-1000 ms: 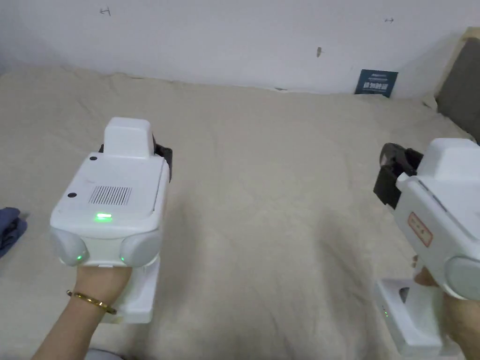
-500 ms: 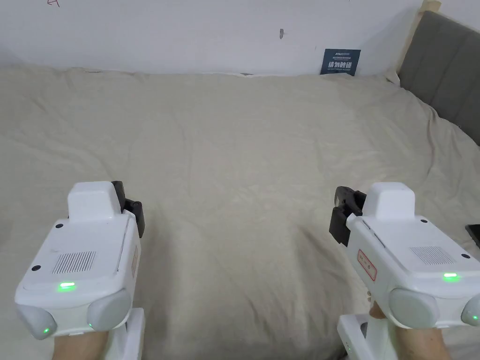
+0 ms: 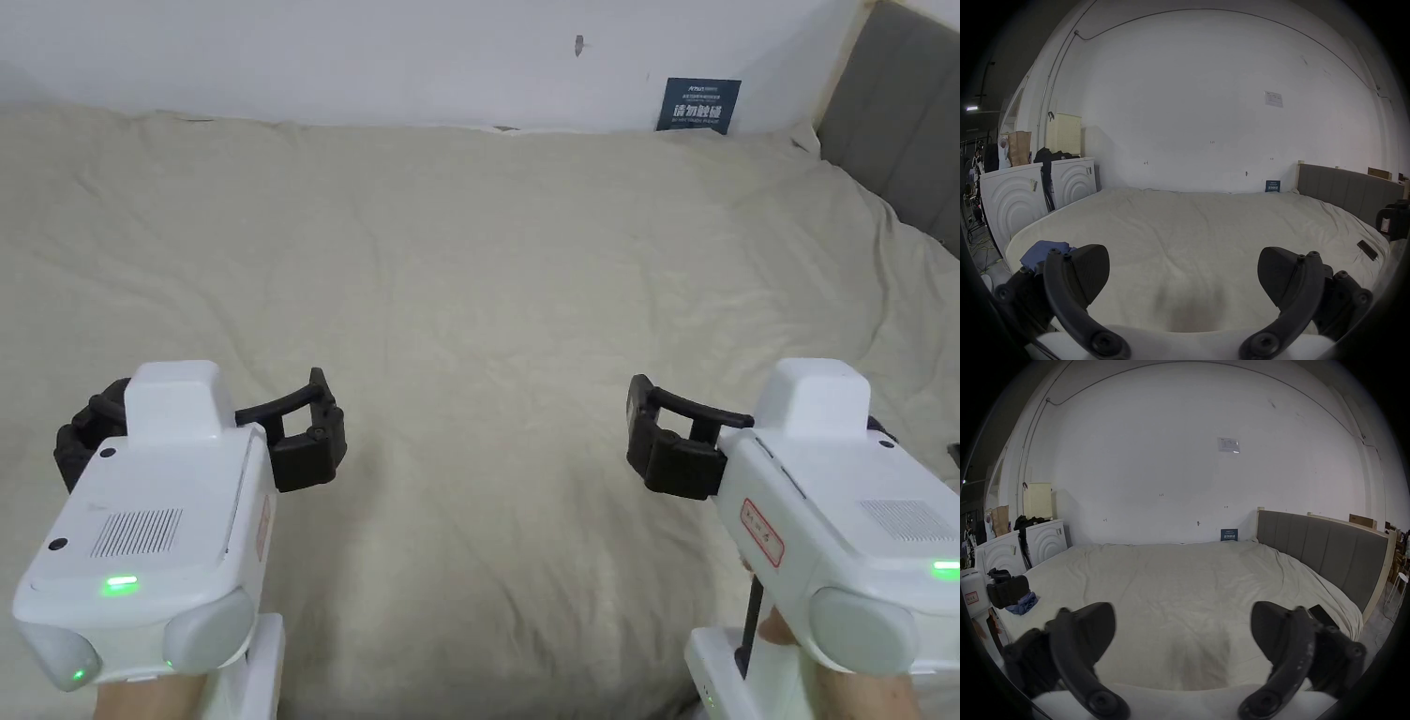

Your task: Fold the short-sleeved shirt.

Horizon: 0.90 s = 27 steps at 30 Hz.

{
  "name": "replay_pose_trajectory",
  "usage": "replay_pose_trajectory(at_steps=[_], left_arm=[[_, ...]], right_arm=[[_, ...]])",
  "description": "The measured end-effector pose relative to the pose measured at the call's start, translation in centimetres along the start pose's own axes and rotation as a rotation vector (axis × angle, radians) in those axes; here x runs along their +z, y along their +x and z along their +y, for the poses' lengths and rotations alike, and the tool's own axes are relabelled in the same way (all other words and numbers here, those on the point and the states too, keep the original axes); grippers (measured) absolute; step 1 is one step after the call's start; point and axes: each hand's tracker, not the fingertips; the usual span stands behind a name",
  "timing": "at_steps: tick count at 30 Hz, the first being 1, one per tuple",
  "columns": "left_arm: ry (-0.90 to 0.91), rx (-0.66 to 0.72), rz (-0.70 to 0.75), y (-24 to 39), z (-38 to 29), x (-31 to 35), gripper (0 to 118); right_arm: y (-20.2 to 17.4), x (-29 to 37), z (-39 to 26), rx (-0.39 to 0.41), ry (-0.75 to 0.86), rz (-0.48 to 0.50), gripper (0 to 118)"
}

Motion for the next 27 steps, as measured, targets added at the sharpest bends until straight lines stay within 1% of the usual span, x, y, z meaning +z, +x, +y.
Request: replay_pose_trajectory(at_steps=[7, 27], left_arm=[[0.001, -0.003, 0.008, -0.25, 0.39, 0.09, 118], [-0.003, -0.005, 0.016, -0.35, 0.11, 0.24, 118]], right_arm=[[-0.06, 0.26, 0.06, -0.034, 0.014, -0.004, 118], [-0.38, 0.36, 0.03, -0.019, 0.021, 0.017, 118]])
